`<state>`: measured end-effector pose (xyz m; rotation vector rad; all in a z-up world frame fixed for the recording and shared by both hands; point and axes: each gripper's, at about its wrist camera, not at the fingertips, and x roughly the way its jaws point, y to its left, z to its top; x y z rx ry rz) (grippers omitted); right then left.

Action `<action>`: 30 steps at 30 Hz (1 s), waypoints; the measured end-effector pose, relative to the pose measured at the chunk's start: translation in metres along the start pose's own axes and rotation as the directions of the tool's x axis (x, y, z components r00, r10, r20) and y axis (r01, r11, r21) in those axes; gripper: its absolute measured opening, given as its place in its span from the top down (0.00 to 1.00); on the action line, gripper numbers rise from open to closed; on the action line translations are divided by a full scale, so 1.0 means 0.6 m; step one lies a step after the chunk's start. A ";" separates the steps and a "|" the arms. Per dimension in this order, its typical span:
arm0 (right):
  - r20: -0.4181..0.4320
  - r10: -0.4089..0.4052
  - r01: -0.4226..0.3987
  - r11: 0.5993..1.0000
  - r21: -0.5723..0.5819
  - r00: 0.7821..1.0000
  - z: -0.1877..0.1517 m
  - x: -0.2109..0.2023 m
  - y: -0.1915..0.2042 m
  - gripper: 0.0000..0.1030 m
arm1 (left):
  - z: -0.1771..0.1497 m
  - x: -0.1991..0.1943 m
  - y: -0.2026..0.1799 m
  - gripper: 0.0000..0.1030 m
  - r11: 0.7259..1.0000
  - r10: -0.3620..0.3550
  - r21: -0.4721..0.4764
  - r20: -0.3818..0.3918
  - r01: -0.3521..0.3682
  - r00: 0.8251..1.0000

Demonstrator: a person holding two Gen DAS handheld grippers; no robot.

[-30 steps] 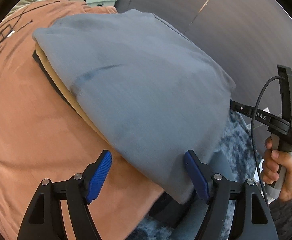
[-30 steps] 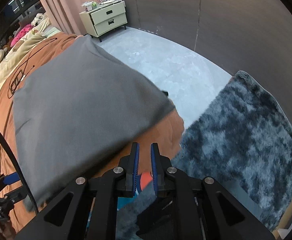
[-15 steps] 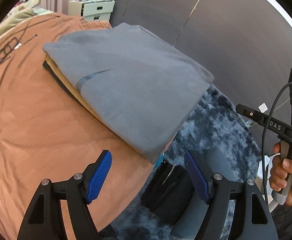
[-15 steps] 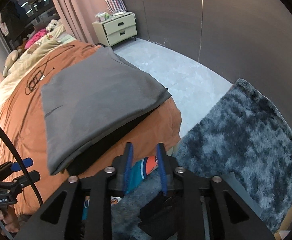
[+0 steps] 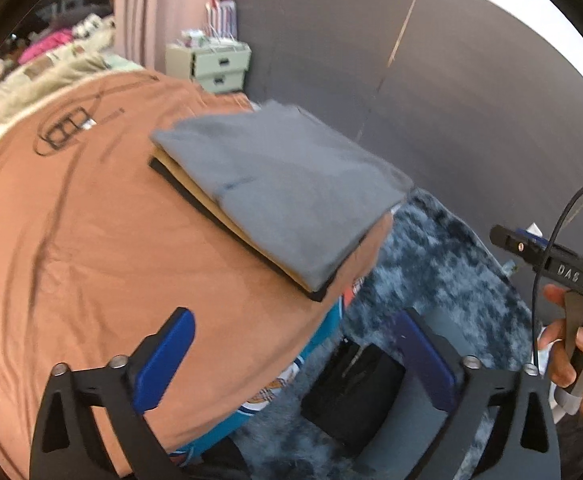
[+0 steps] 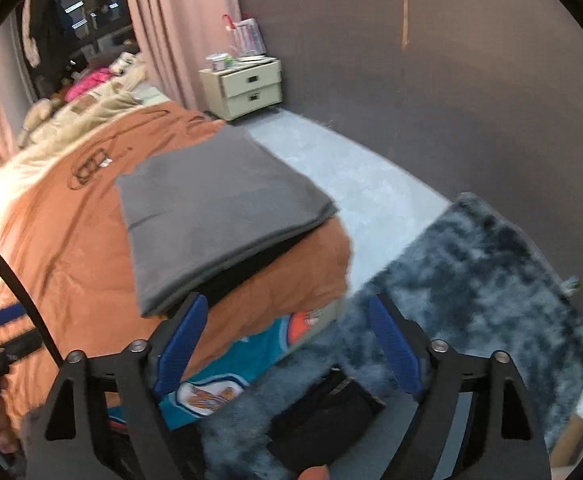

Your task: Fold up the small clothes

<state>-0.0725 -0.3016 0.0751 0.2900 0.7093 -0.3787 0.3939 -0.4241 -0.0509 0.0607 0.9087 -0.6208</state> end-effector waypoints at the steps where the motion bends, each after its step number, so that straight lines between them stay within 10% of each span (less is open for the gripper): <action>1: -0.001 -0.015 0.015 1.000 -0.007 1.000 -0.004 -0.008 0.005 0.19 | -0.002 -0.011 0.001 0.00 1.000 0.006 -0.006 0.010 -0.006 1.000; 17: 0.100 0.056 -0.053 0.998 -0.032 0.993 -0.074 -0.186 0.032 0.08 | -0.080 -0.249 0.018 0.00 0.996 0.083 -0.049 0.177 -0.075 0.981; 30: 0.197 0.079 -0.066 0.995 -0.072 0.977 -0.152 -0.268 0.081 0.00 | -0.171 -0.449 0.081 0.00 0.977 0.203 -0.125 0.317 -0.171 0.927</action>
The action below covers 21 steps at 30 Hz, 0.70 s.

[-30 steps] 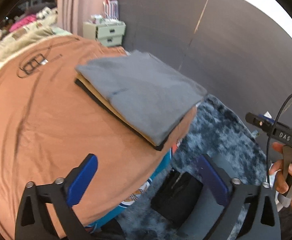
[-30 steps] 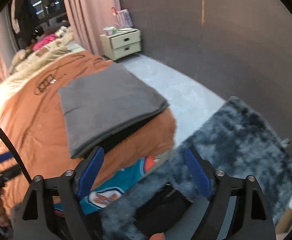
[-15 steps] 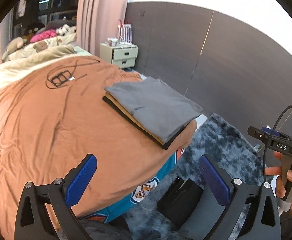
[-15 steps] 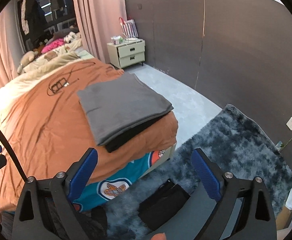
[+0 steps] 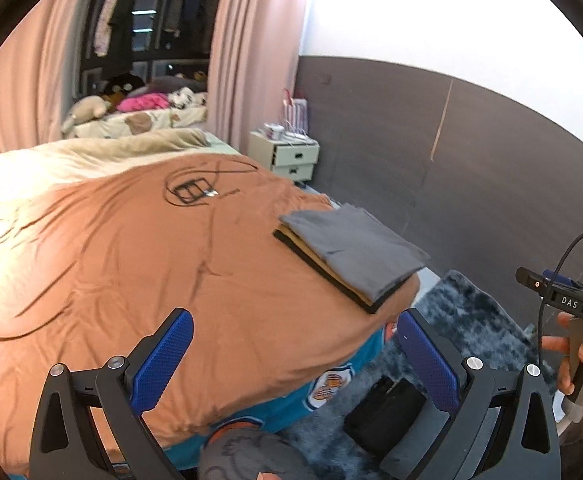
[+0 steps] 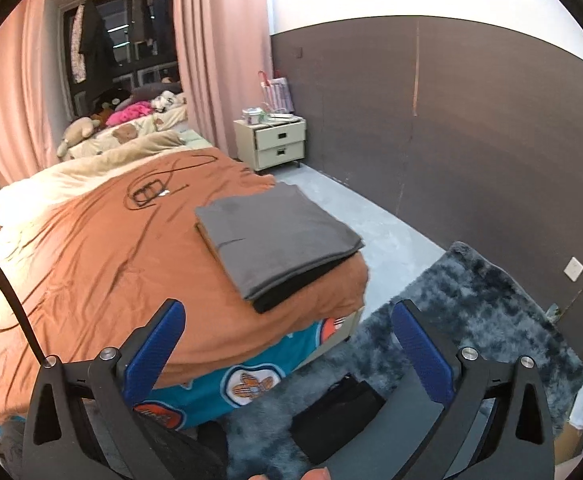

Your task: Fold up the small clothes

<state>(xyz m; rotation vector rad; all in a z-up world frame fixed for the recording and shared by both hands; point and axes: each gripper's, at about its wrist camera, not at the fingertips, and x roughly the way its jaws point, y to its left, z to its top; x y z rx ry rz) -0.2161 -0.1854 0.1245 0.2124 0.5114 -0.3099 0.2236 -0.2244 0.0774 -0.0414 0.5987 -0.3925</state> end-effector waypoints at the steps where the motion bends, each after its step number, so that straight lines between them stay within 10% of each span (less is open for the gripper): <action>1: 0.001 0.009 -0.009 1.000 -0.002 1.000 -0.005 -0.003 0.002 0.00 | -0.002 -0.011 0.008 0.00 1.000 0.004 -0.005 0.008 -0.004 1.000; 21: 0.074 0.168 -0.162 0.983 -0.084 0.983 -0.094 -0.096 0.061 0.00 | -0.062 -0.202 0.099 0.00 0.998 0.065 -0.029 0.121 -0.062 0.990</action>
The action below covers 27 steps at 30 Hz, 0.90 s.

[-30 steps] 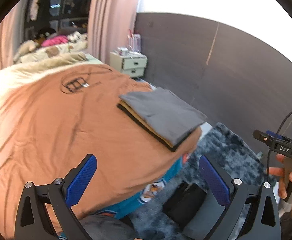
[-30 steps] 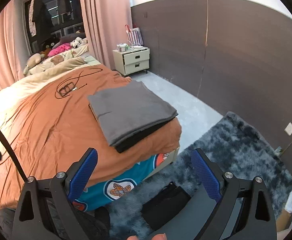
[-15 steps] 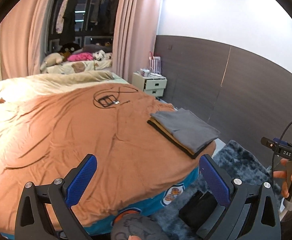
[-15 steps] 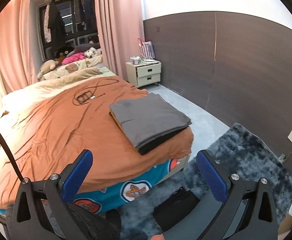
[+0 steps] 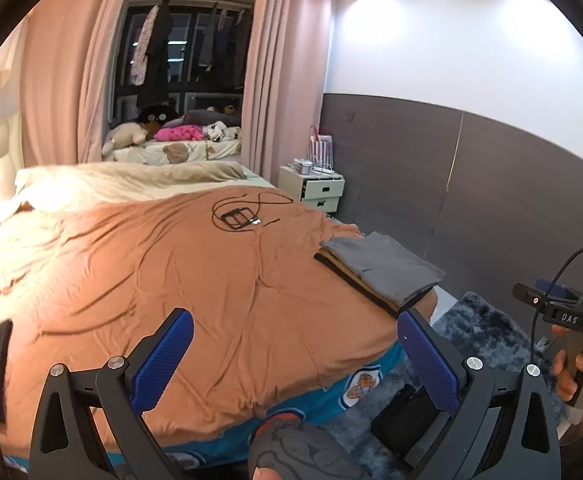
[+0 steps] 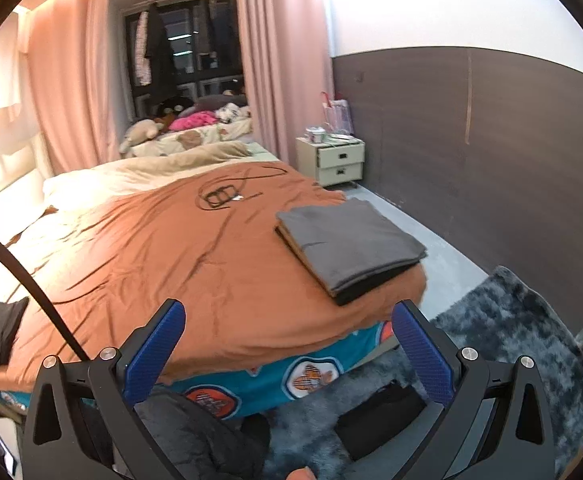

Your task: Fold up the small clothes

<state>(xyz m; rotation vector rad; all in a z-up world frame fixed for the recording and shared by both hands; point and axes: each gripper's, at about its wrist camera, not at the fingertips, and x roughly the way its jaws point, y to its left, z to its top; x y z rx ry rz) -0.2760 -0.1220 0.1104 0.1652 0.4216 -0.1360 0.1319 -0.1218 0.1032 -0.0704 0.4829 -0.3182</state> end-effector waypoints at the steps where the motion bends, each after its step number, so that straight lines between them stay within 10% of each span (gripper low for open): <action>1: 0.001 0.015 -0.015 1.000 -0.001 1.000 -0.006 -0.002 0.002 0.00 | -0.007 -0.011 0.008 0.00 1.000 -0.002 -0.018 0.003 0.002 1.000; 27: 0.031 0.156 -0.155 0.987 -0.043 0.987 -0.142 -0.021 0.005 0.00 | -0.185 -0.158 0.058 0.00 0.988 0.155 -0.027 0.078 -0.153 0.985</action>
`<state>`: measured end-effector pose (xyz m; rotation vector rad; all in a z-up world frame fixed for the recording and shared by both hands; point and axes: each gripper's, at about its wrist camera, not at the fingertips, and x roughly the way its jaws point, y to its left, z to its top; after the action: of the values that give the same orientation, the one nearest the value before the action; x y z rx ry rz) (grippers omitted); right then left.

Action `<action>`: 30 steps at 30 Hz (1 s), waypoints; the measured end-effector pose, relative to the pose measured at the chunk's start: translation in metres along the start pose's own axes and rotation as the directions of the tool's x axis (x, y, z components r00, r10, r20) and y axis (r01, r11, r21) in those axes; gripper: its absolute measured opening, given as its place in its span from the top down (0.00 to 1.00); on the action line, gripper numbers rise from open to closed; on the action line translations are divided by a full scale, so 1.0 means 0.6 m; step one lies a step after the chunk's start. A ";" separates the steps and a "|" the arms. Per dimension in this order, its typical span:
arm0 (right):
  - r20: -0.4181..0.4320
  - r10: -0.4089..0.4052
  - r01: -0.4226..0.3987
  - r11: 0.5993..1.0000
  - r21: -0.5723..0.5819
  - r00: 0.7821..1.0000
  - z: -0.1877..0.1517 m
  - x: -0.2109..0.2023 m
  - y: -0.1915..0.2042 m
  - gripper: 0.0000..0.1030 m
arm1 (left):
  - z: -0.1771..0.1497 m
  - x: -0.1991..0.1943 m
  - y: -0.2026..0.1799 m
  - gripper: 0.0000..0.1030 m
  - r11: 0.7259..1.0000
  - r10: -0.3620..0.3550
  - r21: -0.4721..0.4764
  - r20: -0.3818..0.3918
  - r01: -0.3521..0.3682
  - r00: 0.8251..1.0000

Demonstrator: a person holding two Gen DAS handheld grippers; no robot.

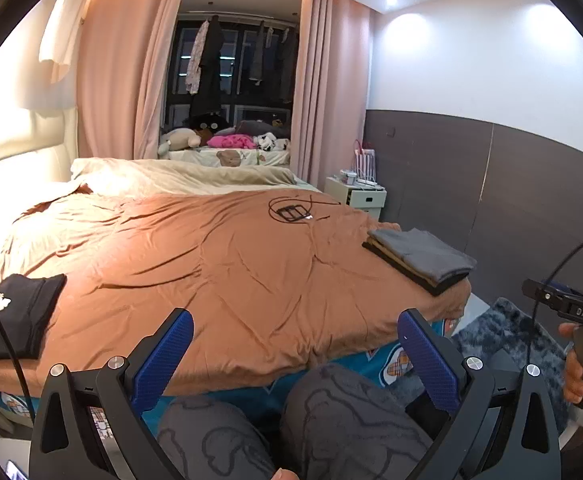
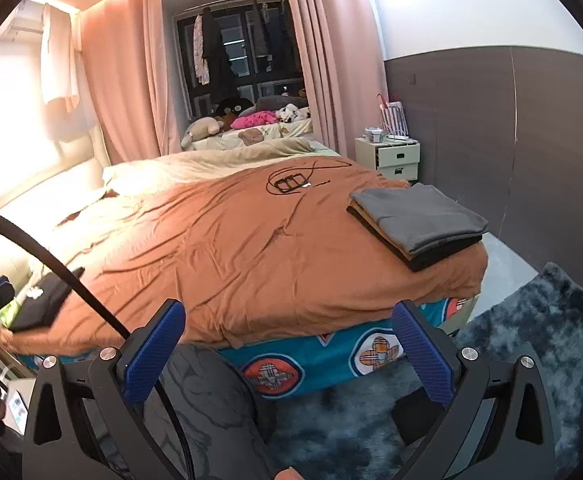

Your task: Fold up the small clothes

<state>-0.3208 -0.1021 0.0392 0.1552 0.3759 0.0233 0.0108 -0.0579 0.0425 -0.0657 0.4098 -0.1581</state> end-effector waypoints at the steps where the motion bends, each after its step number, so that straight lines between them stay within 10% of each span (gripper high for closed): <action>1: -0.002 -0.005 0.005 1.000 -0.009 1.000 -0.003 -0.002 0.004 0.00 | -0.006 -0.003 -0.002 0.00 1.000 0.006 0.005 0.001 -0.006 1.000; 30: -0.015 0.008 -0.008 0.999 -0.034 1.000 -0.041 -0.003 0.048 0.00 | -0.026 -0.015 0.003 0.00 1.000 0.020 0.001 0.005 -0.020 1.000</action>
<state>-0.3310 -0.0698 0.0217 0.1233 0.3898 0.0389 -0.0034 -0.0550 0.0319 -0.0609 0.4051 -0.1388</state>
